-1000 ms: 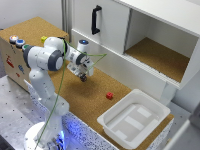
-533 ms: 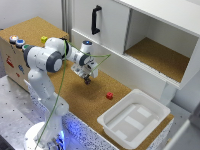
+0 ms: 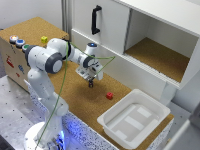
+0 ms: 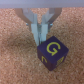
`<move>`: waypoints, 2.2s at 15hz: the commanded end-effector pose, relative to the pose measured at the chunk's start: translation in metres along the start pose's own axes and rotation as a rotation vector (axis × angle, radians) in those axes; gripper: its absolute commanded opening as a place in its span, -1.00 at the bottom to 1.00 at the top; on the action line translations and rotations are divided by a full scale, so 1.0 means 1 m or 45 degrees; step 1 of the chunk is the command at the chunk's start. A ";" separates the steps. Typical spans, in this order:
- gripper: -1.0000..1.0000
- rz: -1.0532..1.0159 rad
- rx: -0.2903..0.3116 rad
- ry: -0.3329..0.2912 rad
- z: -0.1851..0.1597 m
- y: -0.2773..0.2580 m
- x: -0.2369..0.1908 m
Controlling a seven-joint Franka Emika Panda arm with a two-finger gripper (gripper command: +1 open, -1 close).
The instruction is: Push the purple block towards the right
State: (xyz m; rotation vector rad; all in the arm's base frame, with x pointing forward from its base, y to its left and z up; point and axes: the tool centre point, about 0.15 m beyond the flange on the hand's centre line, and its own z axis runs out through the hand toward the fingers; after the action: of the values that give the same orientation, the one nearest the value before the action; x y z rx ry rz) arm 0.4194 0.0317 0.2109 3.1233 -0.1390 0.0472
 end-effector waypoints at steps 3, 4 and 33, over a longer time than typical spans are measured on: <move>-1.00 -0.148 0.169 0.087 -0.028 -0.030 -0.020; -1.00 -0.189 0.178 0.080 -0.028 -0.033 -0.025; -1.00 -0.072 0.014 0.056 0.014 0.087 0.019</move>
State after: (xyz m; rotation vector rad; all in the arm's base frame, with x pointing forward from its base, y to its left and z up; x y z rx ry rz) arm 0.4089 -0.0400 0.2103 3.1872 0.0454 0.1798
